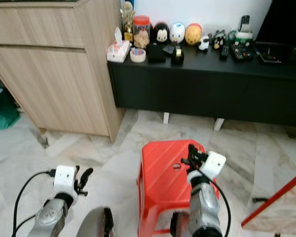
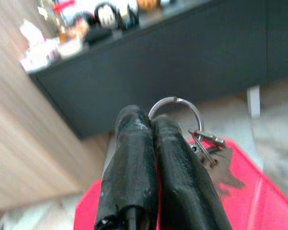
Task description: Hang keys on a hook
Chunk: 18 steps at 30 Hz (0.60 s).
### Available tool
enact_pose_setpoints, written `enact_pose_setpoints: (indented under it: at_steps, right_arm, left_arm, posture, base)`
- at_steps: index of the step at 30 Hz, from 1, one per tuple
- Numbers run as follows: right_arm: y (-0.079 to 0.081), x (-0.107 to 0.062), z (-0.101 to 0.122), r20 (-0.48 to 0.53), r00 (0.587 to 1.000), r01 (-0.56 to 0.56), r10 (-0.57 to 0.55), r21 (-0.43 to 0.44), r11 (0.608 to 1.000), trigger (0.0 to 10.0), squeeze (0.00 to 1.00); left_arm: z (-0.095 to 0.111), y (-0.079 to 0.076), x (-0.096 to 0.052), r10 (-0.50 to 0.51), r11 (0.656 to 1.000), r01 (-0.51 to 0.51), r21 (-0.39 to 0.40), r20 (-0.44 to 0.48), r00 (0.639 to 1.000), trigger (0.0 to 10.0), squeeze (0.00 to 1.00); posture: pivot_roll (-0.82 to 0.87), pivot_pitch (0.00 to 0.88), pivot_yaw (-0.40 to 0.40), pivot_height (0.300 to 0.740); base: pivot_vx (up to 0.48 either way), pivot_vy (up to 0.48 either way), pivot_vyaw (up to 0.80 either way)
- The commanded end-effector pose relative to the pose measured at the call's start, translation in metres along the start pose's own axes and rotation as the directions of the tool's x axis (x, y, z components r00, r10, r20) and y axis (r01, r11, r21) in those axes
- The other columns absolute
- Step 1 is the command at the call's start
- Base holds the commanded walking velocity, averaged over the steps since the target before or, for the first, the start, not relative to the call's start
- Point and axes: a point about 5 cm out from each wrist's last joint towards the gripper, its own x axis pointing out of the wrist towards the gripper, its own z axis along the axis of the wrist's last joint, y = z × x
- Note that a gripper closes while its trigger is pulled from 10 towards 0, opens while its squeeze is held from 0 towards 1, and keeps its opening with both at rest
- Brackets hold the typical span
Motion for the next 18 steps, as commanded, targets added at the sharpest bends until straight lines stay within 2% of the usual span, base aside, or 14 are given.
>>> enact_pose_setpoints:
  at_steps: [1, 6, 14, 18]
  right_arm:
    - [0.0009, 0.003, 0.0108, 0.043, 0.999, 0.008, -0.008, -0.005, 1.0, 10.0, 0.0]
    - [0.0049, 0.0043, 0.0133, 0.025, 0.999, -0.042, 0.046, -0.161, 0.986, 10.0, 0.0]
    - [0.0027, 0.0001, 0.0092, 0.009, 1.0, -0.027, 0.03, -0.208, 0.978, 10.0, 0.0]
    - [0.0033, -0.0008, 0.0063, -0.012, 1.0, -0.03, 0.028, -0.233, 0.972, 10.0, 0.0]
  left_arm:
    - [-0.0007, -0.0016, 0.0021, 0.001, 1.0, -0.001, 0.011, -0.002, 1.0, 10.0, 0.0]
    - [0.0012, -0.0013, 0.0047, 0.015, 1.0, -0.015, 0.003, 0.01, 1.0, 10.0, 0.0]
    - [0.0007, 0.0014, 0.0047, 0.037, 0.999, -0.037, -0.005, 0.013, 0.999, 10.0, 0.0]
    - [0.0, 0.0016, 0.0049, 0.04, 0.999, -0.04, -0.006, 0.016, 0.999, 10.0, 0.0]
  posture:
    - [0.01, 0.008, -0.026, 0.594]
    - [0.01, 0.001, -0.035, 0.594]
    - [0.02, 0.0, -0.043, 0.598]
    - [0.02, 0.0, -0.042, 0.623]
  base:
    - [0.0, 0.0, 0.0]
    - [0.0, 0.0, 0.0]
    - [0.0, 0.0, 0.0]
    - [0.0, 0.0, 0.0]
